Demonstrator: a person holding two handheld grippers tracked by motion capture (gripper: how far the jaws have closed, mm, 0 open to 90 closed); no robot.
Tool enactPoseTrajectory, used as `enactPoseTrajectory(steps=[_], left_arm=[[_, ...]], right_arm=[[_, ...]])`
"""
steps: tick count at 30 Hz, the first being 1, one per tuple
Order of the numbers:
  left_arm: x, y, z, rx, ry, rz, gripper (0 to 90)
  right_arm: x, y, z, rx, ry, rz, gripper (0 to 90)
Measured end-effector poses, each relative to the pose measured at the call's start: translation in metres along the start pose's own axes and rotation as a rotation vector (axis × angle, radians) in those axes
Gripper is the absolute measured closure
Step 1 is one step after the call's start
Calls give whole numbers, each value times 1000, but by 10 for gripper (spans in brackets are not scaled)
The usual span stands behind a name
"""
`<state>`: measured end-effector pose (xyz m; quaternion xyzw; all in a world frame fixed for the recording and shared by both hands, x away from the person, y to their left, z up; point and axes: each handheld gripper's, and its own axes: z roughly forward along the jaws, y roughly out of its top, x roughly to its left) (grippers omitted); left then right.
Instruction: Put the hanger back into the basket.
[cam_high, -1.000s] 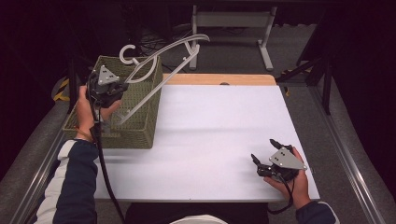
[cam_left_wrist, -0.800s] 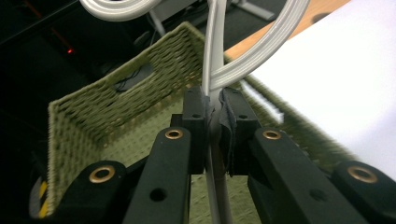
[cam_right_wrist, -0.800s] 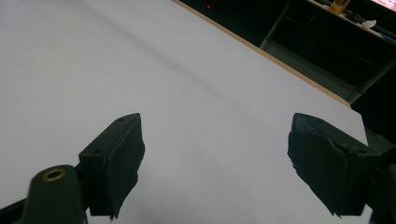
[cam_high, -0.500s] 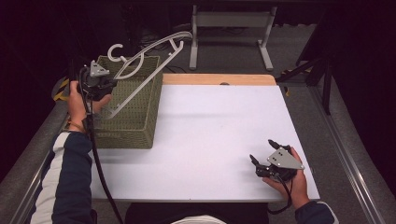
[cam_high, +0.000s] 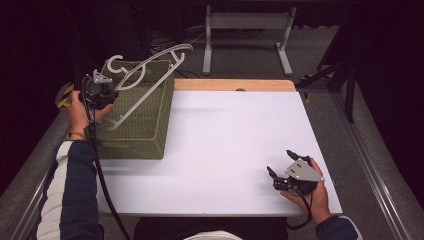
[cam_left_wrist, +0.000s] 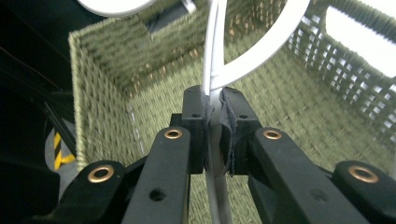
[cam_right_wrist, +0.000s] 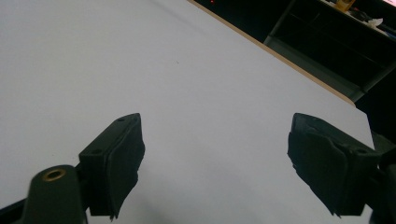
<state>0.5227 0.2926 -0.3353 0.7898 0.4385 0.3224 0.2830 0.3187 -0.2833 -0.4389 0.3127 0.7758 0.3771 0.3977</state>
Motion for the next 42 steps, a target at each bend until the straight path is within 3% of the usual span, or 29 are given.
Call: enactPoseTrajectory(steps=[6,9,15,18,20,22,23,26,32,33,36,39,42], left_arm=[[-6,-2,6,18,-2,8,806],[-5,-2,6,-10,-1,-20,798],[-6,-3,2,-32,8,-27,735],[-8,-2,-4,-82,-18,-45,704],[-14,-2,-8,-125,-35,-32,667],[-19,-3,-11,-147,-32,-23,565],[-28,-4,-14,-178,-40,10,548],[-37,-5,-18,-197,-41,46,500],[-50,-9,-26,-283,-74,40,275],[-52,-10,-28,-298,-78,36,275],[-59,-12,-31,-341,-118,29,159],[-66,-15,-37,-384,-145,37,108],[-71,-16,-41,-402,-135,64,86]], right_arm=[[0,0,-1,-4,3,-3,194],[0,1,-2,-6,3,-5,196],[0,1,-2,-9,1,-7,197],[0,1,-2,-14,4,0,197],[0,1,-3,-16,5,-2,197],[0,1,-3,-17,7,-1,198],[0,2,-3,-20,9,3,198],[1,3,-5,-30,15,6,198],[1,4,-4,-31,20,11,198],[1,3,-3,-29,20,12,198],[-1,3,-2,-27,21,23,198],[-2,3,-2,-31,21,28,198],[-4,4,1,-31,25,45,199]])
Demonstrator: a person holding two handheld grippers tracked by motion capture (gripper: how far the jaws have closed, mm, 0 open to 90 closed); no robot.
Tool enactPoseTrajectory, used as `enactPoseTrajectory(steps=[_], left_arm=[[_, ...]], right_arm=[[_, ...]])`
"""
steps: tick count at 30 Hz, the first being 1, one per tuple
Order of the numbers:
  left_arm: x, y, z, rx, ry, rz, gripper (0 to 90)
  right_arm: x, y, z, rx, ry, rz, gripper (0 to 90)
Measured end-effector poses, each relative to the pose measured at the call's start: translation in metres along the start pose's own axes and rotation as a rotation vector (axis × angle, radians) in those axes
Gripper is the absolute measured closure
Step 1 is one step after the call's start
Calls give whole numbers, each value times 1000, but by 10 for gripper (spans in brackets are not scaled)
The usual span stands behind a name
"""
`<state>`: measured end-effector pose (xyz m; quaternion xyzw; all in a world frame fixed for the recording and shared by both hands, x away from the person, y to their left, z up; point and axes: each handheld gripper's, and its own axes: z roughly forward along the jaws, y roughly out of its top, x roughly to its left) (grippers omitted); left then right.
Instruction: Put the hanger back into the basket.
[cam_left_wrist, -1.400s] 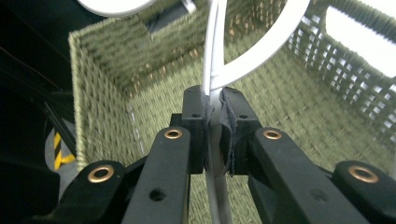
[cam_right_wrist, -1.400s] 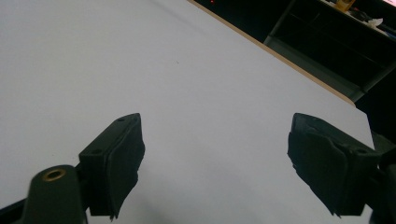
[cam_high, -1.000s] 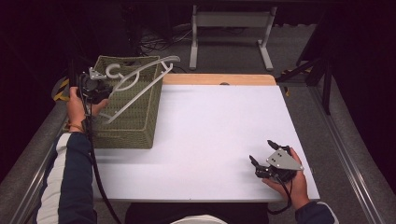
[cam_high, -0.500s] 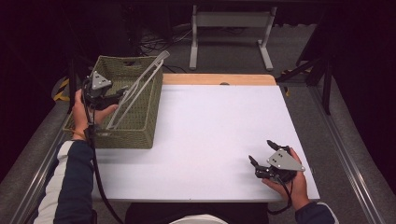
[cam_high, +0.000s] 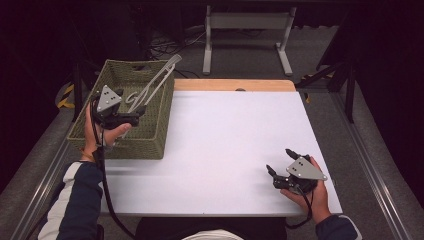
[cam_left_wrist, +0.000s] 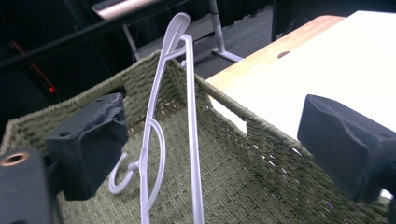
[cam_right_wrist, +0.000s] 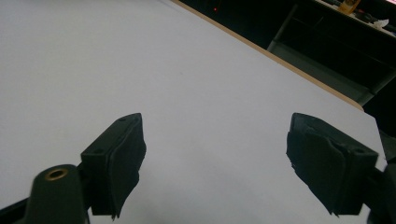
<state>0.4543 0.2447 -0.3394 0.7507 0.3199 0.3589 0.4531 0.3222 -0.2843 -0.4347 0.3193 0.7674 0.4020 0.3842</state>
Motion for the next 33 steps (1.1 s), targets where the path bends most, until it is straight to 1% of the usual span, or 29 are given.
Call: enactPoseTrajectory(steps=[1,3,4,6,8,9,10,12,14,15,17,19,20,21,22,23,24,25,27,30,32,33], left_arm=[[-2,1,-2,-9,1,1,86],[-6,2,-6,-35,-26,-8,85],[-9,3,-8,-50,-34,1,84],[-15,4,-11,-72,-65,12,80],[-22,6,-14,-95,-83,31,76],[-25,6,-16,-103,-85,43,78],[-28,6,-17,-114,-78,52,86],[-31,5,-19,-122,-67,71,107],[-32,4,-20,-136,-94,48,100],[-33,3,-21,-143,-96,46,93],[-38,0,-24,-152,-118,42,77],[-42,-2,-26,-160,-126,45,71],[-42,-2,-26,-160,-126,45,70],[-45,-4,-29,-163,-144,36,69],[-45,-4,-29,-163,-144,36,68],[-48,-5,-30,-165,-149,43,68],[-50,-6,-31,-164,-148,58,65],[-51,-6,-32,-160,-146,62,65],[-53,-9,-34,-169,-159,49,64],[-55,-10,-36,-177,-165,43,65],[-58,-12,-38,-183,-151,54,58],[-60,-13,-38,-184,-155,53,55]], right_arm=[[0,0,0,0,0,0,199],[-2,1,1,-7,7,18,200],[-2,2,1,-13,9,28,200],[-3,4,2,-19,16,42,200],[-3,5,2,-22,23,53,200],[-4,6,2,-25,29,62,200],[-4,7,3,-30,34,70,200],[-4,8,3,-33,36,72,200],[-3,10,4,-38,41,73,199],[-3,11,4,-39,42,70,199],[-2,13,3,-44,41,56,199],[-1,15,3,-53,46,63,196],[-1,15,3,-53,46,63,196],[1,17,3,-55,51,57,193],[1,17,3,-55,51,57,193],[2,18,4,-58,52,56,191],[3,19,4,-56,54,52,190],[4,20,4,-56,53,47,188],[5,21,5,-59,57,50,183],[6,22,5,-59,62,43,181],[8,23,5,-57,68,43,180],[8,24,5,-56,74,49,176]])
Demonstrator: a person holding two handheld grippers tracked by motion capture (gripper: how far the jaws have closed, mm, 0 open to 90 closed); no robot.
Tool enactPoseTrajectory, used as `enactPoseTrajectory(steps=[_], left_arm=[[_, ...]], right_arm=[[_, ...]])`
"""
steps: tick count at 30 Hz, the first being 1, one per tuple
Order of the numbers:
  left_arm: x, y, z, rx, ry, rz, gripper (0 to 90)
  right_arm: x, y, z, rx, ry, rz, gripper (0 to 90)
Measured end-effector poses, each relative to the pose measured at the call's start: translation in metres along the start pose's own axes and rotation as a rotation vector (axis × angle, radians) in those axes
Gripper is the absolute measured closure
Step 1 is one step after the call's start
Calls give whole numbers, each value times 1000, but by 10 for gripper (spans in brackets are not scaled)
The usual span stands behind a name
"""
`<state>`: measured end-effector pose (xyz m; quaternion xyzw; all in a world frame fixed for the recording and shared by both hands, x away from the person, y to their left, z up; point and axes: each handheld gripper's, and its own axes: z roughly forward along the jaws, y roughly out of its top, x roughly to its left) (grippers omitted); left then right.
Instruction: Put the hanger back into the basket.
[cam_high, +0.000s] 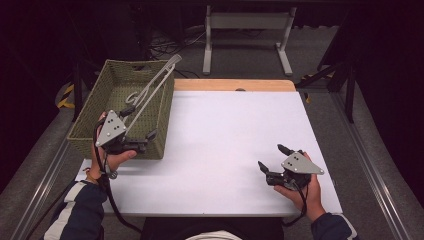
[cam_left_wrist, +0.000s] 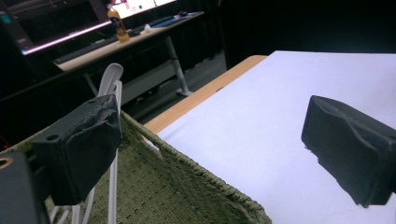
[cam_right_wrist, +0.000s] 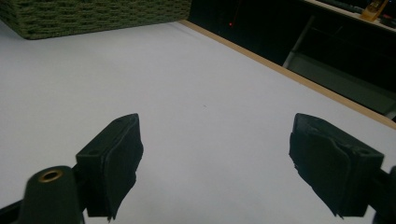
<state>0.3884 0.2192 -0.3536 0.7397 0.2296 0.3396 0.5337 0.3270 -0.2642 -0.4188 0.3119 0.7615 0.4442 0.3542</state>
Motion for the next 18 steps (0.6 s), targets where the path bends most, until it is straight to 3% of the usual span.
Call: enactPoseTrajectory(steps=[4,12,18], left_arm=[[-6,-2,-1,-5,-6,3,49],[-34,0,-5,-27,-62,47,48],[-53,-12,-4,-23,-106,36,55]], right_arm=[[2,1,0,-2,9,-6,175],[7,1,1,-5,4,-37,170],[10,0,2,-1,5,-57,169]])
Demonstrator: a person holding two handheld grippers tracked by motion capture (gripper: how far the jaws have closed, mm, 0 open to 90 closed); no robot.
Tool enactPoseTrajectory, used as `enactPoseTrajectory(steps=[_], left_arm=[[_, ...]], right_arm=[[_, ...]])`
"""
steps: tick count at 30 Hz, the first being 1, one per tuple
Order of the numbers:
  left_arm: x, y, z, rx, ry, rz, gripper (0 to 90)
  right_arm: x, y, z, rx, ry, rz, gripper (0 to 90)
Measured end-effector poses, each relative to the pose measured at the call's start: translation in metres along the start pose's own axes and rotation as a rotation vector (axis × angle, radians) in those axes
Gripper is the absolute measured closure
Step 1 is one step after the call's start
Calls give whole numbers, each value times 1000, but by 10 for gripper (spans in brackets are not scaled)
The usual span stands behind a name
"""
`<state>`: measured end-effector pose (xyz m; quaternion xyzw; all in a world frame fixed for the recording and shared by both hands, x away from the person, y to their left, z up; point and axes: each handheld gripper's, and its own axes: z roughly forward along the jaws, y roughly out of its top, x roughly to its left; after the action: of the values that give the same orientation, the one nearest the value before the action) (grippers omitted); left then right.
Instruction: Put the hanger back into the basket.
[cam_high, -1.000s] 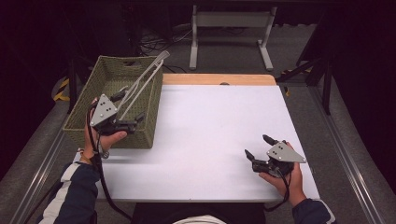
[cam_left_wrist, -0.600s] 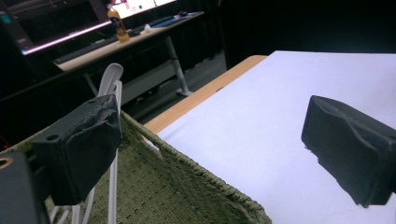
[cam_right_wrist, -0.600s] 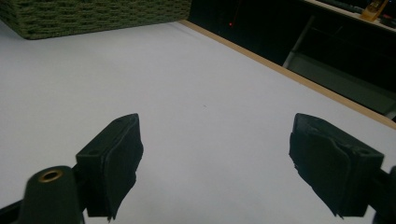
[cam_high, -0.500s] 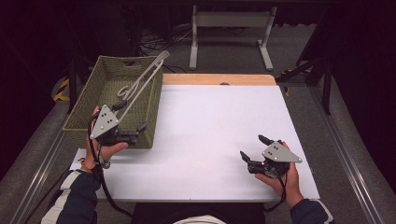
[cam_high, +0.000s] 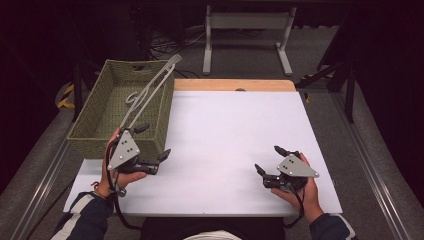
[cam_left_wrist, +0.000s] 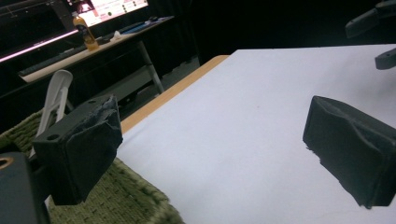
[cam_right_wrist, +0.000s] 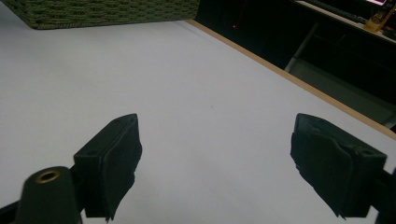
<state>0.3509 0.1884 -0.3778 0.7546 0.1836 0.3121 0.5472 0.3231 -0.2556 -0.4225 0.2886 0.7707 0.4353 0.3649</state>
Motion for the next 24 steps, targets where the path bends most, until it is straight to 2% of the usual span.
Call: enactPoseTrajectory(steps=[6,7,8,13,16,17,19,20,22,24], left_arm=[[-12,-11,2,30,-21,16,68],[-14,-13,3,29,-23,2,68],[-15,-15,3,38,-27,14,68],[-20,-32,4,78,-34,-23,68],[-21,-43,3,106,-27,-32,59],[-20,-47,2,119,-29,-50,58],[-19,-54,1,144,-12,-48,49],[-18,-57,-1,154,-6,-61,50],[-16,-61,-4,154,-9,-87,50],[-15,-61,-5,160,-5,-82,49]], right_arm=[[1,-3,0,-1,2,0,168],[1,-3,0,-1,2,0,168],[1,-3,0,-2,-1,2,166],[1,-5,-2,-11,-4,10,163],[1,-7,-4,-13,-5,2,163],[2,-7,-4,-13,-7,2,163],[3,-8,-5,-11,-5,-3,163],[3,-8,-6,-12,-3,-4,163],[3,-9,-6,-14,-2,-4,163],[3,-9,-6,-15,-3,-7,163]])
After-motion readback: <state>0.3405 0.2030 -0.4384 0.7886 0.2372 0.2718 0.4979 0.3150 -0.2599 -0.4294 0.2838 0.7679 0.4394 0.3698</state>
